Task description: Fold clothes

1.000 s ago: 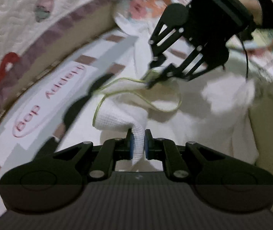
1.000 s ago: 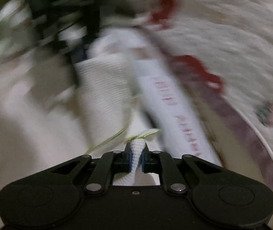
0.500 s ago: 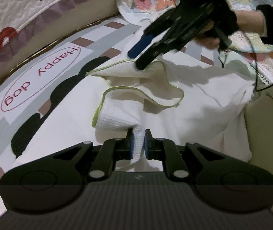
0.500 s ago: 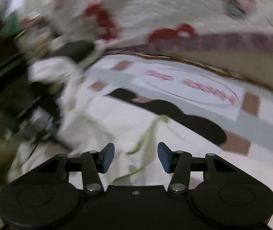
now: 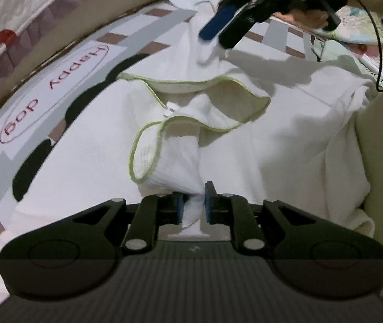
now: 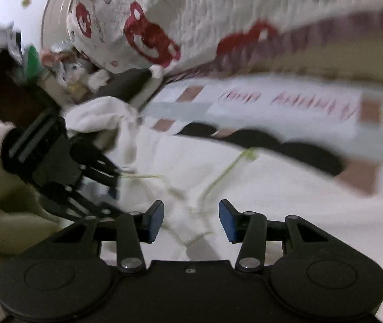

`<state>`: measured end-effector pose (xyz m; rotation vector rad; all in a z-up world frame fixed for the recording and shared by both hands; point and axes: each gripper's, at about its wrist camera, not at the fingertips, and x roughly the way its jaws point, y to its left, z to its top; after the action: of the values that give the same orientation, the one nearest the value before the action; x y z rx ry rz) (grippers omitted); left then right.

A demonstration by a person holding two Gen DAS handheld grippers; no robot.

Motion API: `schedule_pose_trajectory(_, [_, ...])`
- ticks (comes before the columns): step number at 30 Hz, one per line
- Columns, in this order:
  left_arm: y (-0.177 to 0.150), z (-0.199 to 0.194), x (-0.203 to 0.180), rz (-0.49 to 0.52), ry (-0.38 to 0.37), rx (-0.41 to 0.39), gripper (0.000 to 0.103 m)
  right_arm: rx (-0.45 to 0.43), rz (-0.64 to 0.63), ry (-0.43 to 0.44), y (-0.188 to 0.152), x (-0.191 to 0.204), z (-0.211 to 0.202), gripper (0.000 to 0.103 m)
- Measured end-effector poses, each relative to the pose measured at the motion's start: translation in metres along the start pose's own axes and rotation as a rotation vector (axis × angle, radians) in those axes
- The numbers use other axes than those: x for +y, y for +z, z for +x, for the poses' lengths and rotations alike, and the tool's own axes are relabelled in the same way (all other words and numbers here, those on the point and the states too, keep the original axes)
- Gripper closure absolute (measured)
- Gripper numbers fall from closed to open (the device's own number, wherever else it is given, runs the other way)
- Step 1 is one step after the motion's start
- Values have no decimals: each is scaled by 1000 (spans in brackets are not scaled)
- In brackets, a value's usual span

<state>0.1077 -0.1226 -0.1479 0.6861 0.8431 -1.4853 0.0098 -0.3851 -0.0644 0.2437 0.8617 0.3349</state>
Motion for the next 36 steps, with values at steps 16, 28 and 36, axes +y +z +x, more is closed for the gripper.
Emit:
schedule_pose_trajectory(16, [1,11,-34,98,136,-2,58,202,-462,-202,-66,43,21,43])
schedule_pose_trajectory(28, [31,14,-11,103,213,13,99,136,49,-118,-69,-5,31,36])
schedule_pose_trajectory(36, [109,-17,68,141,641,-228,99,-153,-52,-428,28,-45,24,45])
